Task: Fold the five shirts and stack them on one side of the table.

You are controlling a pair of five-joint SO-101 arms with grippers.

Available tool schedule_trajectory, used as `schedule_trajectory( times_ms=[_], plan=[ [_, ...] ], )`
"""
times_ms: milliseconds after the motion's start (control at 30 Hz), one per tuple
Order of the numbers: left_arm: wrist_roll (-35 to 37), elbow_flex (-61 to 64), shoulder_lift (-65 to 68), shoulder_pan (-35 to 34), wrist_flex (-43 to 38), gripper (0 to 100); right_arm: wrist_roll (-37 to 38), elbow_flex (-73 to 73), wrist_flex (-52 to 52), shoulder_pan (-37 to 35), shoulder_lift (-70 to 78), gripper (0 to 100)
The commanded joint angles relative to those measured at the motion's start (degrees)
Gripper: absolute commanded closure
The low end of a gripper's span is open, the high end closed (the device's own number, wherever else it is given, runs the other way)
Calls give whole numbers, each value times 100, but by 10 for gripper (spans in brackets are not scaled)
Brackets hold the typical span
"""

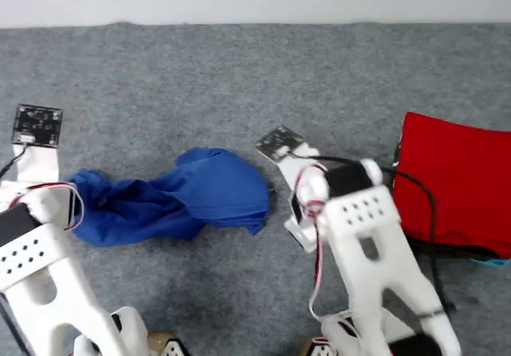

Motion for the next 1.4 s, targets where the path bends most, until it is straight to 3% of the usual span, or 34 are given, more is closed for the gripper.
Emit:
schedule_trajectory(
  times_ms=[0,167,400,667,1033,1200,1367],
  plan=[
    [141,-66,-149,-123,193,837,-167,-1231,198,-215,1007,918],
    [475,-66,-149,-273,211,837,-1327,-3262,1059,-356,2826,894],
    [712,-66,-149,-273,220,837,-1749,-4985,1191,-919,4119,894],
    [703,-40,-149,-703,193,837,-1943,-5503,1182,-1226,5051,894],
    [695,-22,-149,-879,193,837,-1925,-5556,1218,-927,5376,890],
    [695,-13,-141,-870,193,837,-1934,-5547,1218,-927,5244,761],
    [695,-4,-141,-870,193,837,-1943,-5547,1200,-1024,5349,770]
  ],
)
